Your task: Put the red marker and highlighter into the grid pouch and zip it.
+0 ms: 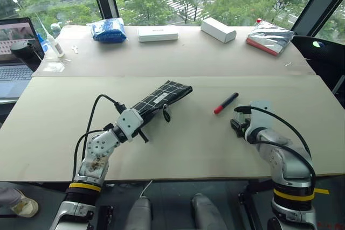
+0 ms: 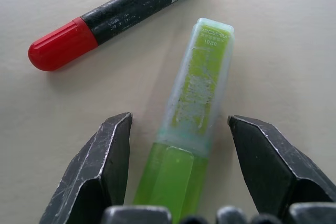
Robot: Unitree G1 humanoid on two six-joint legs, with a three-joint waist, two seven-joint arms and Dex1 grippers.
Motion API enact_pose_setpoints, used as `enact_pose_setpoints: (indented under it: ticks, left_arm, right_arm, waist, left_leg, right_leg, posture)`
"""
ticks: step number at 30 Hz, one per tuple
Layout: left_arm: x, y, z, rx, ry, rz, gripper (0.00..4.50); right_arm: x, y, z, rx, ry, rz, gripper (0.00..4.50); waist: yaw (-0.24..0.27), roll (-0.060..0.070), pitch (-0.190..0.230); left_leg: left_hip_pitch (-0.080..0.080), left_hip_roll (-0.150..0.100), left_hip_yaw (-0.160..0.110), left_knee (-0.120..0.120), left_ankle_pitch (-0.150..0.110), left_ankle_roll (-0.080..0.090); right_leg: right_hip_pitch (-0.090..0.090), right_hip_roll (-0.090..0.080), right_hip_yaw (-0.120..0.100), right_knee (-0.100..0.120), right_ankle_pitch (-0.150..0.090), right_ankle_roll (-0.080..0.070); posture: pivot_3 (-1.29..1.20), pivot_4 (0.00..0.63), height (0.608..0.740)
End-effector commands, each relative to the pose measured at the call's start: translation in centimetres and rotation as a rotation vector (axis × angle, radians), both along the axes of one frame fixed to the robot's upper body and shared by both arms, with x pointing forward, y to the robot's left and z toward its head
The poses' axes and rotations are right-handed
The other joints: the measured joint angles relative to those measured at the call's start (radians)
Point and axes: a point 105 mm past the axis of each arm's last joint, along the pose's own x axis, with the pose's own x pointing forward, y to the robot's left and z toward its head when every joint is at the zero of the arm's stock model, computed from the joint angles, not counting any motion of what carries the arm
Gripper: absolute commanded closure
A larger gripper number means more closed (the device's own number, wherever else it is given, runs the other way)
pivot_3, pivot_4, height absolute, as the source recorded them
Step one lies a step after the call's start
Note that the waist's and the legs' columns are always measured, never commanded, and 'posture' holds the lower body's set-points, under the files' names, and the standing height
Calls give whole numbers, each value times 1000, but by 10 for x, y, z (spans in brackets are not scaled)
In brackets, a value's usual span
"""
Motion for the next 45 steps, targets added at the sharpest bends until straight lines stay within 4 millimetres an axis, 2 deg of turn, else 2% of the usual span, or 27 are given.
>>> enact_pose_setpoints:
  ticks: [1,3,6,7,14,17,19,23,25,28,29,30,32,35,38,45]
  left_arm:
    - [-2,0,18,-7,-74,1,4500]
    - [-2,0,19,-7,-78,2,4500]
    - [-2,0,22,-7,-85,4,4500]
    - [-1,0,23,-8,-88,5,4500]
    - [-3,-1,32,-20,-105,-7,4500]
    - [-4,-3,34,-24,-108,-20,4500]
    - [-5,-3,34,-23,-108,-22,4500]
    - [-6,-1,35,-24,-102,-29,4500]
    - [-7,2,34,-18,-93,-35,4500]
    - [-8,4,32,-12,-86,-37,4500]
    - [-9,5,31,-10,-83,-38,4500]
    - [-9,5,30,-6,-80,-41,4500]
    - [-11,5,28,-2,-75,-44,4500]
    - [-11,5,26,-2,-74,-44,4500]
    - [-13,3,25,-5,-73,-45,4500]
    - [-15,0,24,-2,-77,-55,4500]
  right_arm:
    - [-2,-8,-19,-29,50,-47,1753]
    - [-1,-10,-21,-42,44,-53,2241]
    - [-1,-21,-24,-73,39,-87,3345]
    - [-1,-25,-25,-77,37,-104,3456]
    - [-1,-48,-24,-93,25,-210,3454]
    - [4,-54,-17,-92,-6,-248,3454]
    - [12,-52,-3,-36,-76,-242,3454]
    - [34,-30,64,48,-375,-42,3454]
    - [36,-5,97,38,-489,172,3454]
    - [31,19,117,-40,-555,392,3454]
    - [26,30,124,-153,-590,507,3454]
    - [22,42,125,-289,-605,635,3454]
    - [15,57,115,-556,-588,847,3454]
    - [14,64,101,-721,-557,986,3454]
    - [17,70,93,-798,-555,1064,3454]
    - [30,85,89,-821,-594,1100,3454]
  waist:
    - [-1,-1,-1]
    - [1,-3,-2]
    - [5,-4,-3]
    - [6,-5,-4]
    - [10,-5,-4]
    - [11,-5,-4]
    - [11,-5,-4]
    - [3,-4,-3]
    - [-6,-1,-1]
    - [-15,2,1]
    - [-16,1,0]
    - [-18,2,0]
    - [-19,2,1]
    - [-19,2,1]
    - [-19,2,1]
    - [-19,1,1]
  left_leg:
    - [2,0,0,0,0,0]
    - [4,0,0,0,0,0]
    - [4,0,0,0,0,0]
    - [4,0,0,0,0,0]
    - [4,0,0,0,0,0]
    - [4,0,0,0,0,0]
    - [4,0,0,0,0,0]
    - [3,0,0,0,0,0]
    - [1,-1,0,0,0,0]
    - [2,0,0,-2,0,0]
    - [2,0,0,-4,0,0]
    - [3,0,0,-5,0,0]
    - [2,-1,0,-5,0,0]
    - [2,-1,1,-4,0,0]
    - [2,-1,1,-4,0,0]
    - [2,-1,1,-4,0,0]
  right_leg:
    - [2,0,0,-1,-1,1]
    - [5,0,0,-1,-3,4]
    - [5,0,0,-1,-3,4]
    - [5,0,0,-1,-3,4]
    - [6,0,0,-1,-2,4]
    - [6,0,0,-2,-2,4]
    - [6,0,0,-2,-2,4]
    - [4,0,1,-2,-2,4]
    - [3,0,1,-2,-2,4]
    - [2,0,1,-2,-2,3]
    - [2,0,1,-3,-2,3]
    - [2,0,1,-4,-2,3]
    - [2,-1,1,-6,-2,3]
    - [3,-1,1,-7,-2,3]
    - [3,-1,1,-6,-2,3]
    - [3,-1,1,-6,-1,1]
  posture:
    - [0,150,740]
    - [0,150,740]
    - [0,150,740]
    - [0,150,740]
    - [0,150,740]
    - [0,150,740]
    - [0,150,740]
    - [0,150,740]
    - [0,150,740]
    - [0,150,740]
    - [0,150,740]
    - [0,150,740]
    - [0,150,740]
    - [0,150,740]
    - [0,150,740]
    - [0,150,740]
